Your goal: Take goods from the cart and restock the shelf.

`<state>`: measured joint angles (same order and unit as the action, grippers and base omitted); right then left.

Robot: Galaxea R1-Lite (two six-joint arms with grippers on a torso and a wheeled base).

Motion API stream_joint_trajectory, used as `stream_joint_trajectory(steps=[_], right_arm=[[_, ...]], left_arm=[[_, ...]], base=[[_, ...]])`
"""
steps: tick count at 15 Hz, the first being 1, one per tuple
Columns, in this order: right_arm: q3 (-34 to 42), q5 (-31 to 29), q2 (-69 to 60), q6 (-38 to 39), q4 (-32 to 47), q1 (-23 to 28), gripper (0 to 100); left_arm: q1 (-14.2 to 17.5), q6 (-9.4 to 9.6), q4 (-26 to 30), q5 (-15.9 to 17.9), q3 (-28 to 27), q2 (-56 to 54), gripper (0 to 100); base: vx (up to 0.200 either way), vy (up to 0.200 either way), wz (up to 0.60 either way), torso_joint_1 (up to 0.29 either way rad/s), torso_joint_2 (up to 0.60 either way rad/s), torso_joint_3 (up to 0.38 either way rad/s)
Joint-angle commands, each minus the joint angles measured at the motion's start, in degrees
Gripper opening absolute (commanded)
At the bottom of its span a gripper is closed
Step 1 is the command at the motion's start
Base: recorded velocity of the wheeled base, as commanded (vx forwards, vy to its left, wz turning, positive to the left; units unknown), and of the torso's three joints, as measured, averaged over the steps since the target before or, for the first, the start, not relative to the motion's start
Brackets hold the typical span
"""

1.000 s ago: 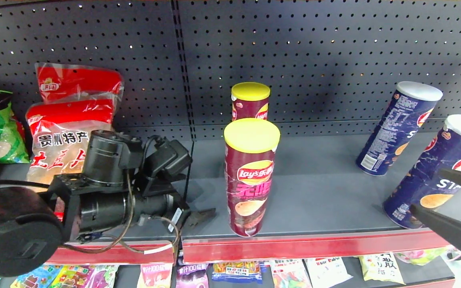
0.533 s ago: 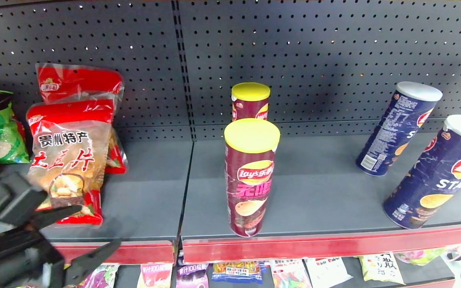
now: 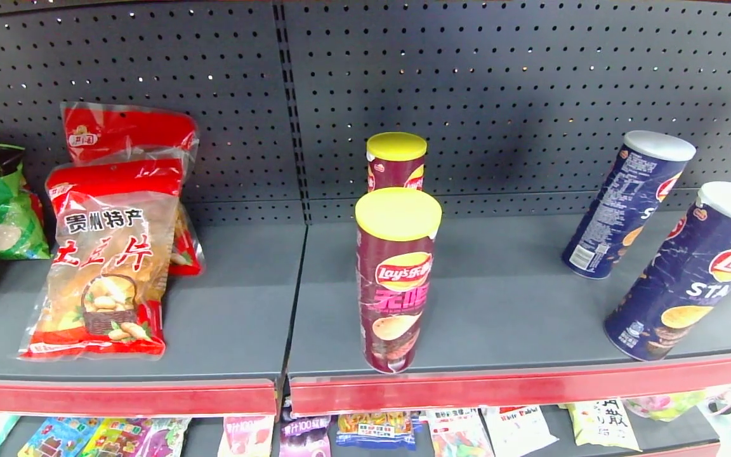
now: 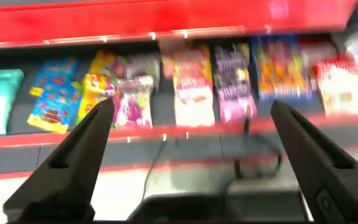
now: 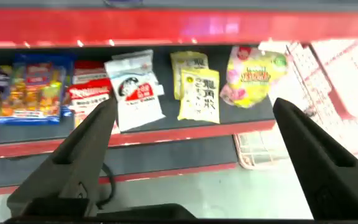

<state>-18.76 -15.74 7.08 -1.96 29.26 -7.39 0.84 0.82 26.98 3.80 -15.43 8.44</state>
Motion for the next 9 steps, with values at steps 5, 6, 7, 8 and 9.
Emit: stream_joint_trajectory(steps=[5, 6, 7, 8, 9], right_arm=[[18.76, 11.87, -1.55, 2.49, -32.6, -1.31, 100], [18.76, 14.33, -1.55, 3.02, -30.93, -1.31, 100], [18.5, 15.65, -1.46, 1.61, -28.47, -1.49, 100], [18.67, 17.06, -1.37, 0.47, -29.26, -1.93, 100], [18.76, 17.23, -1.46, 1.44, -29.35, -1.49, 100]], left_arm=[[-0.67, 1.2, -28.38, 0.24, 15.43, -8.44, 100], [-0.67, 1.12, -27.07, -1.87, 15.43, -8.44, 100], [-0.67, 1.12, -26.8, -3.01, 15.43, -8.44, 100], [-0.67, 1.2, -26.98, -2.92, 15.35, -8.44, 100], [-0.67, 1.2, -26.98, -2.92, 15.43, -8.44, 100]], base=[[0.0, 0.0, 0.0, 0.0, 0.0, 0.0], [0.0, 0.0, 0.0, 0.0, 0.0, 0.0], [0.0, 0.0, 0.0, 0.0, 0.0, 0.0], [0.0, 0.0, 0.0, 0.0, 0.0, 0.0], [0.0, 0.0, 0.0, 0.0, 0.0, 0.0]])
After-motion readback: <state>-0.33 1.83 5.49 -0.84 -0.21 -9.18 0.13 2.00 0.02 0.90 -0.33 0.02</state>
